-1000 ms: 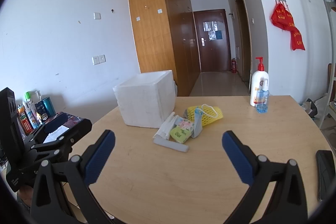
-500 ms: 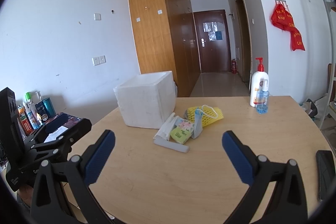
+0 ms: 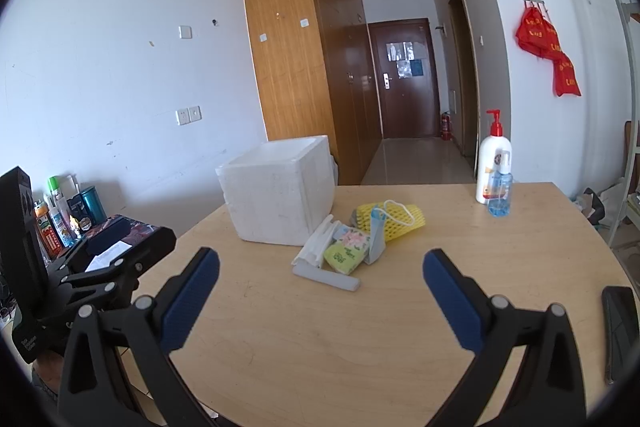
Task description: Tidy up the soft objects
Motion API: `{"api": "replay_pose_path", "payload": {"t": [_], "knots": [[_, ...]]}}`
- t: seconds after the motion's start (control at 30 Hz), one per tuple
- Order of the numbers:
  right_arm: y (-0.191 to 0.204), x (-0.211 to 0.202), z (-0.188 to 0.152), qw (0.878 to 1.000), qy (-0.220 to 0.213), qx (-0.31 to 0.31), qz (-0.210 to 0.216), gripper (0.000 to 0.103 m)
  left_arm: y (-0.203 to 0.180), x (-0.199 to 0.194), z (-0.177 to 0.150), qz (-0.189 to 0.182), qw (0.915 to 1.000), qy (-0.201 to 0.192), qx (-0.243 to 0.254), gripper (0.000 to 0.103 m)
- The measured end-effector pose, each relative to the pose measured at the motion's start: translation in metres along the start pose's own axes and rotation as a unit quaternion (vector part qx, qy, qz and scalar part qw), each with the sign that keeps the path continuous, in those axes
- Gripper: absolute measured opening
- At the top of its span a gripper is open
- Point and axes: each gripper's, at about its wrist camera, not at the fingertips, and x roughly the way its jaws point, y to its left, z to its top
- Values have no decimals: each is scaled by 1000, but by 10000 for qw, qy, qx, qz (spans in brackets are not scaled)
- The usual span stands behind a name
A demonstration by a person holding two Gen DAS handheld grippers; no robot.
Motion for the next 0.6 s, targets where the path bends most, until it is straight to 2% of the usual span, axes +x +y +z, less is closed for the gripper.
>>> {"api": "replay_pose_path", "payload": {"t": [0.6], "knots": [[-1,0,1,10000,35,-17,-3,103,2,3,1,-23,10000,33,21,103]]}}
